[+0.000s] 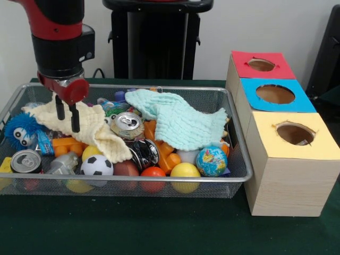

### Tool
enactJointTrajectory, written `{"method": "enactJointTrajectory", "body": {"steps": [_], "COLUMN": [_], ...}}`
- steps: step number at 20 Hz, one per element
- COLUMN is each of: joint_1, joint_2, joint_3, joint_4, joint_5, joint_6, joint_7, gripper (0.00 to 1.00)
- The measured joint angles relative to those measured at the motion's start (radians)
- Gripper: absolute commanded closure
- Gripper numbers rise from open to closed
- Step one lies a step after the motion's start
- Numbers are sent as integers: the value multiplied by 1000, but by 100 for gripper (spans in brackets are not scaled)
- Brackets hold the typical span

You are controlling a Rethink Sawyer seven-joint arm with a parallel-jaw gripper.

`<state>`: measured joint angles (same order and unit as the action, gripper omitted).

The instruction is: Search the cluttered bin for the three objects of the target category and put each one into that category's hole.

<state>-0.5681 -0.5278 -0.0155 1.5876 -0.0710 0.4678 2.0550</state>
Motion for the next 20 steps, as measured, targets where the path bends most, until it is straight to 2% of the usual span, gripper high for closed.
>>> {"method": "enactJointTrajectory", "body": {"steps": [12,20], "joint_1": [2,32], "joint_2": [66,128], "joint_3": [2,-7], "joint_4": [1,-16], "joint_5": [-24,-23], "joint_6": [-1,-1], "joint_7": [0,0], "gripper": [0,0]}}
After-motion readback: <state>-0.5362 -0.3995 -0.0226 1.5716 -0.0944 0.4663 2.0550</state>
